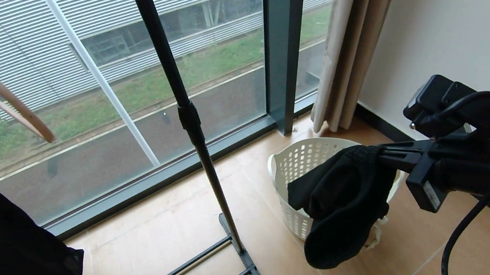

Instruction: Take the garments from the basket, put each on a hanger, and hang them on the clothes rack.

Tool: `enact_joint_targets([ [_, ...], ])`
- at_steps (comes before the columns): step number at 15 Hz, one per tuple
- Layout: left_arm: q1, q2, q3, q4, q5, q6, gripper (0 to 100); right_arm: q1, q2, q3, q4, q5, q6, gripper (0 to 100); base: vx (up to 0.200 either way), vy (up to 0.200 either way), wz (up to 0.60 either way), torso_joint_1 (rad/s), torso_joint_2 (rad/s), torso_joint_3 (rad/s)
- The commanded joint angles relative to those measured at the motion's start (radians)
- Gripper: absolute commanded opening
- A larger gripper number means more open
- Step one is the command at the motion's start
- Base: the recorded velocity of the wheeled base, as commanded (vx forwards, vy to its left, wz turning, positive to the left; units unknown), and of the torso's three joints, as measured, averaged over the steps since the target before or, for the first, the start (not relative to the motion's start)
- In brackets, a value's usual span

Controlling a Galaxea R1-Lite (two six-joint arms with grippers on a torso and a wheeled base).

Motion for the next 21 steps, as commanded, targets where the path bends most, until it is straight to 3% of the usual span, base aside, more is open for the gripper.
enact_joint_targets([
  [1, 0.0, 0.001, 0.0, 0.0, 0.0, 0.0, 100, 0.001, 0.006, 0.0, -0.001, 0.0, 0.0, 0, 0.0, 0.0, 0.0, -0.002, 0.0, 0.193],
  [15, 0.001, 0.001, 0.0, -0.002, 0.002, -0.002, 100, -0.001, 0.008, 0.01, -0.002, 0.009, 0.007, 0, 0.0, 0.0, 0.0, 0.003, 0.0, 0.194],
  [21, 0.001, 0.001, 0.0, -0.002, 0.002, 0.0, 100, -0.002, 0.003, 0.014, -0.004, 0.008, 0.007, 0, 0.0, 0.0, 0.0, 0.126, -0.38, -0.243],
])
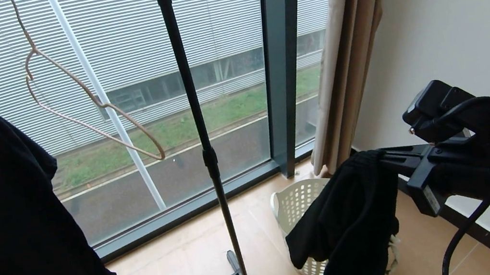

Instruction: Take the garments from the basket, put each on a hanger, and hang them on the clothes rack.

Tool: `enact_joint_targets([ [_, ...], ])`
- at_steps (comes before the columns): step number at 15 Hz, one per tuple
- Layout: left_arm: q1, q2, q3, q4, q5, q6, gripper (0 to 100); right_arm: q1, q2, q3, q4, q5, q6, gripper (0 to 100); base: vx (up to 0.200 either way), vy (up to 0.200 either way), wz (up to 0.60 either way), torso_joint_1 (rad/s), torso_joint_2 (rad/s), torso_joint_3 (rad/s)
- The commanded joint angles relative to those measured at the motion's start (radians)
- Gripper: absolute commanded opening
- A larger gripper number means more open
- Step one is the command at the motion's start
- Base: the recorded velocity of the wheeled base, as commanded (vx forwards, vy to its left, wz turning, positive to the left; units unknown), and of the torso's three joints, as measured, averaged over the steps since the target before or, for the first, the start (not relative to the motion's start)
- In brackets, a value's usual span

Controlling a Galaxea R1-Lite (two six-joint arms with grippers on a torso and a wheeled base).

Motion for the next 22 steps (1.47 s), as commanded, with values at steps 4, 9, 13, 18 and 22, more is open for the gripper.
enact_joint_targets([
  [4, 0.0, 0.001, 0.0, 0.0, 0.0, -0.001, 100, 0.001, -0.001, 0.001, -0.001, 0.0, -0.001, 0, 0.0, 0.0, 0.0, 0.179, -0.49, -0.32],
  [9, 0.0, 0.001, 0.0, 0.0, 0.0, -0.001, 100, 0.001, -0.001, 0.001, -0.001, 0.0, -0.001, 0, 0.0, 0.0, 0.0, 0.204, -0.54, -0.322],
  [13, 0.0, 0.001, 0.0, 0.001, 0.0, -0.001, 100, 0.001, -0.001, 0.002, -0.001, 0.0, -0.001, 0, 0.0, 0.0, 0.0, 0.238, -0.57, -0.327],
  [18, 0.0, 0.001, 0.001, 0.0, 0.003, 0.002, 100, 0.001, -0.003, 0.004, -0.001, 0.0, -0.001, 0, 0.0, 0.0, 0.0, 0.245, -0.56, -0.315],
  [22, 0.0, 0.001, 0.001, 0.0, 0.003, 0.011, 100, 0.001, -0.004, 0.01, 0.001, 0.0, -0.002, 0, 0.0, 0.0, 0.0, 0.185, -0.4, -0.217],
])
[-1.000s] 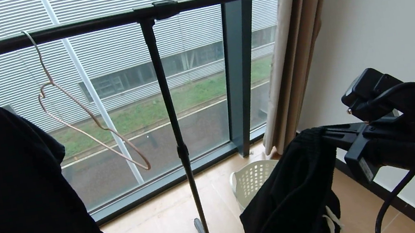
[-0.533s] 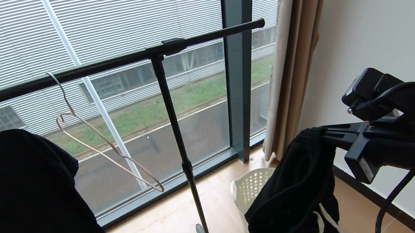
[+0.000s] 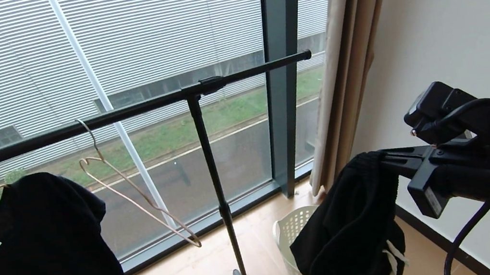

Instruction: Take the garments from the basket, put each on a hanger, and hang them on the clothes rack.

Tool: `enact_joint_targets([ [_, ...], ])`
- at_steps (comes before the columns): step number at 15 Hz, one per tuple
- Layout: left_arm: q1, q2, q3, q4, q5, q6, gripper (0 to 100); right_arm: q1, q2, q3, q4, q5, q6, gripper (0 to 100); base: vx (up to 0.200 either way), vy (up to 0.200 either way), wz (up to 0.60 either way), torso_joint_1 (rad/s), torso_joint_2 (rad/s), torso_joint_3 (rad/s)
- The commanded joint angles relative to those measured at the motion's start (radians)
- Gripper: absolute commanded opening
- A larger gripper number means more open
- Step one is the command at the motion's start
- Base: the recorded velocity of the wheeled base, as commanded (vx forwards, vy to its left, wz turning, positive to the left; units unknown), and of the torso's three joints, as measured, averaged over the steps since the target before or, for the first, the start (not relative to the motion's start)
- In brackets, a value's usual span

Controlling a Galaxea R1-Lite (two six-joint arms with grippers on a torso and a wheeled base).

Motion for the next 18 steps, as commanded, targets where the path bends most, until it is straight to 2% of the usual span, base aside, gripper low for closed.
enact_joint_targets([
  [1, 0.0, 0.001, 0.001, 0.001, 0.0, 0.001, 100, 0.001, -0.008, 0.012, -0.004, 0.001, -0.001, 0, 0.0, 0.0, 0.0, 0.066, -0.14, -0.056],
  [3, 0.0, 0.001, -0.001, 0.001, -0.003, -0.008, 100, 0.001, -0.004, 0.015, -0.047, 0.001, -0.001, 0, 0.0, 0.0, 0.0, 0.0, 0.0, 0.0],
  [5, 0.0, 0.001, 0.001, 0.001, -0.001, -0.006, 100, 0.001, -0.002, 0.043, -0.107, 0.0, -0.001, 0, 0.0, 0.0, 0.6, 0.005, 0.0, -0.002],
  [10, 0.0, 0.001, -0.001, 0.001, -0.001, -0.014, 100, 0.001, -0.002, 0.046, -0.113, 0.0, -0.001, 0, 0.0, 0.0, 0.6, 0.009, 0.01, 0.0],
  [15, 0.0, 0.001, -0.001, 0.001, -0.001, -0.015, 100, 0.001, -0.008, 0.046, -0.116, 0.001, -0.001, 0, 0.0, 0.0, 0.0, 0.0, 0.0, 0.0],
  [18, 0.0, 0.001, -0.001, 0.001, -0.001, -0.015, 100, -0.004, -0.005, 0.058, -0.15, 0.029, 0.001, 0, 0.0, 0.0, 0.0, 0.0, 0.0, 0.0],
])
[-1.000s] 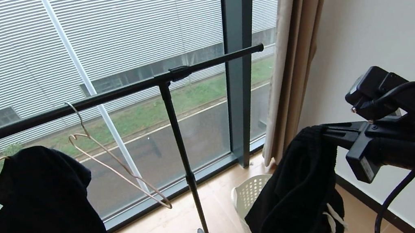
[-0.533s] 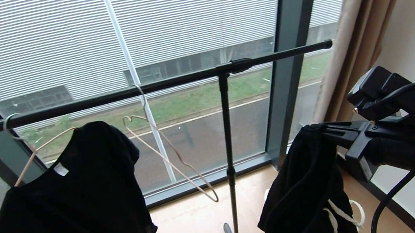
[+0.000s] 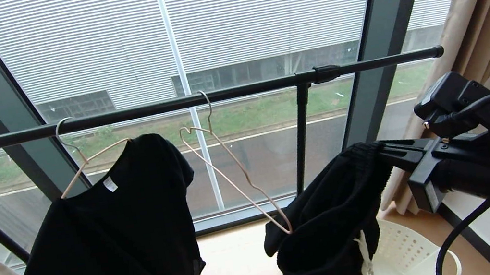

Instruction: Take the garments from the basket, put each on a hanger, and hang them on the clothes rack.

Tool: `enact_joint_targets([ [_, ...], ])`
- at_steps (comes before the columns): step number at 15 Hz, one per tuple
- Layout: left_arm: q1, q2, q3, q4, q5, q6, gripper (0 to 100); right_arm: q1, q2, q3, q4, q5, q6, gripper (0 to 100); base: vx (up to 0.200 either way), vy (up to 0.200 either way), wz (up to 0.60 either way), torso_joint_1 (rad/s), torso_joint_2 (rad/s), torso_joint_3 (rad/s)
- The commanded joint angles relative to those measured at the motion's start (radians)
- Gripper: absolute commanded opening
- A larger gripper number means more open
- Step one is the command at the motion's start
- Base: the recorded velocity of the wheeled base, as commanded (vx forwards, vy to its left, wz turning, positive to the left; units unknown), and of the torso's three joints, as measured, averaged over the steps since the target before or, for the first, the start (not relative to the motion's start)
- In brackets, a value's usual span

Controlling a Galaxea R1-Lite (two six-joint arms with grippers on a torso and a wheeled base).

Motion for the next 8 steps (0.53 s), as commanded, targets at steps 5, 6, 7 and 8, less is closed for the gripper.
enact_joint_targets([
  [5, 0.0, 0.001, 0.0, 0.0, 0.0, 0.0, 100, -0.004, 0.0, 0.008, -0.004, 0.003, 0.0, 0, 0.0, 0.0, 0.0, 0.148, -0.32, -0.164],
  [6, 0.0, 0.001, 0.0, 0.0, 0.0, 0.0, 100, -0.004, 0.0, 0.008, -0.004, 0.003, -0.002, 0, 0.0, 0.0, 0.0, 0.173, -0.35, -0.193],
  [7, 0.0, 0.001, 0.0, 0.0, 0.0, 0.0, 100, -0.004, 0.0, 0.008, -0.004, 0.003, -0.002, 0, 0.0, 0.0, 0.0, 0.168, -0.35, -0.188],
  [8, 0.0, 0.001, 0.0, 0.0, 0.0, 0.0, 100, -0.004, 0.0, 0.01, -0.004, 0.002, -0.002, 0, 0.0, 0.0, 0.0, 0.168, -0.35, -0.183],
])
